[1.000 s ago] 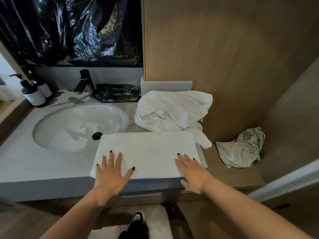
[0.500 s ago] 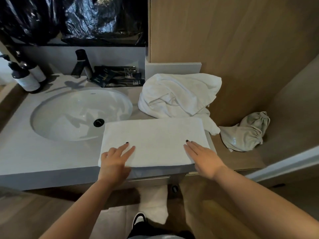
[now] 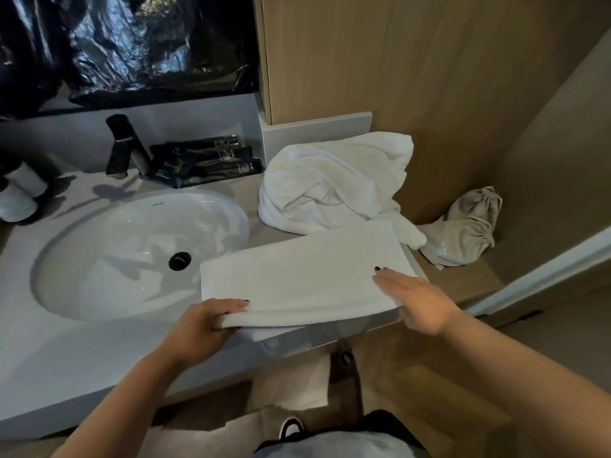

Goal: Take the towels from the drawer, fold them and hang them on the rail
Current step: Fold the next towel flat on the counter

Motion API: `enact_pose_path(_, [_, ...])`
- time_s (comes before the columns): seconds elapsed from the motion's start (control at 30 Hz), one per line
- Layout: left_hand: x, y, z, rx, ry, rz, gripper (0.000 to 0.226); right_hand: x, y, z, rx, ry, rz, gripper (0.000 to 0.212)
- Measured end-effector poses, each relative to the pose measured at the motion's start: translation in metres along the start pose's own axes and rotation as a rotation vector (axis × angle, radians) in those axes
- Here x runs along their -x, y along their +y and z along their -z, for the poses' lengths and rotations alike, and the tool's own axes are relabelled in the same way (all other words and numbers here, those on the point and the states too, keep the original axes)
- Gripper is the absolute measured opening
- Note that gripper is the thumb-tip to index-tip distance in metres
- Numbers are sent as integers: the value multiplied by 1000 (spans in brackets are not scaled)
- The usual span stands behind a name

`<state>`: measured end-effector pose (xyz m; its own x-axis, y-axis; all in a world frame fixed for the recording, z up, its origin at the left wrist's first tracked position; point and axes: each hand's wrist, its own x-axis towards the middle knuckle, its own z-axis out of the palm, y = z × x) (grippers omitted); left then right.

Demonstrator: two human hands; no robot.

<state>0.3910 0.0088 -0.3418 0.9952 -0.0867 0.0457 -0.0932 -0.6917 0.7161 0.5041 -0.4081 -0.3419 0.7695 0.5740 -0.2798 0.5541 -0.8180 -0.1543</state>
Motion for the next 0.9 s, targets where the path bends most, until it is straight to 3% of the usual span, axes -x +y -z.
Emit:
enact_pose_path(0.2, [-1, -9, 10, 266, 4, 101, 25, 5, 2, -4, -113, 91, -65, 68])
enact_pose_path(0.33, [-10, -4, 11, 388, 221, 198, 17, -5, 9, 10, -254, 98, -84, 50])
enact_pose_path(0.47, [-22, 0, 9, 289, 377, 315, 25, -11, 22, 38, -342, 42, -126, 27])
enact_pose_path(0.6, [-26, 1, 2, 219, 412, 440, 19, -15, 29, 46, -315, 50, -148, 10])
enact_pose_path(0.77, [-33, -1, 0, 148, 450, 418, 17, -26, 34, 39, -685, 292, -255, 12])
enact_pose_path(0.9, [-44, -5, -8, 51, 402, 457, 21, -41, 30, 23, -869, 322, -426, 15])
